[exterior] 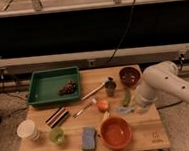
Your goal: Place towel in red bowl
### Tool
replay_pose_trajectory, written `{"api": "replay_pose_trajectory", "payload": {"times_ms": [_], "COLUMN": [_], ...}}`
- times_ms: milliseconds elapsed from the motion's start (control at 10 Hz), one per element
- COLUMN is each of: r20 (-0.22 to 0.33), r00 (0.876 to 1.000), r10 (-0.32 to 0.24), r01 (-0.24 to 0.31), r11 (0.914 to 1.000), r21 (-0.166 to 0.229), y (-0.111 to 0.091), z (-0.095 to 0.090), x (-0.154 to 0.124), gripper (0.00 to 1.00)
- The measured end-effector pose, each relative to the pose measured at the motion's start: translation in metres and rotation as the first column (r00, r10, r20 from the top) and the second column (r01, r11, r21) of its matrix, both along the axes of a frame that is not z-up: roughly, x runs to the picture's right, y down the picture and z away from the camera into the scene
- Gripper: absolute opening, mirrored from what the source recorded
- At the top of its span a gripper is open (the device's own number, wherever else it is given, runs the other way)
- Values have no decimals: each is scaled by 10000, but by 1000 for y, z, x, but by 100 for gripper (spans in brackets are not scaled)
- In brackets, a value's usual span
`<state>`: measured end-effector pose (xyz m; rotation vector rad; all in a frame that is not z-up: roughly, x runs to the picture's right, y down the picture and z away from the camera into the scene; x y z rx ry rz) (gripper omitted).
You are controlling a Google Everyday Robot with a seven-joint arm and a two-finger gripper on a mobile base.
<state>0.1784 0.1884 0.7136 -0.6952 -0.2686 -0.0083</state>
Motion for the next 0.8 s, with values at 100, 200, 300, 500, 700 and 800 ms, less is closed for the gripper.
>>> {"api": "replay_pose_trajectory", "payload": {"times_ms": [100,200,300,500,700,800], "r20": [135,354,491,731,980,1138], "r00": [9999,9991,9983,9951,9905,9881], "r10": [-74,-215,-325,-670,-966,-1031], "r01": [75,221,337,692,1004,1082], "r11": [9999,9996,9992,9972,9943,9933], "r21": [-84,-176,-231,-279,-347,-398], "y": [6,12,17,31,47,53], "z": [2,1,0,-5,-8,-7], "x": [-6,-15,-21,-36,-49,-56], "gripper": [0,0,0,4,23,34]}}
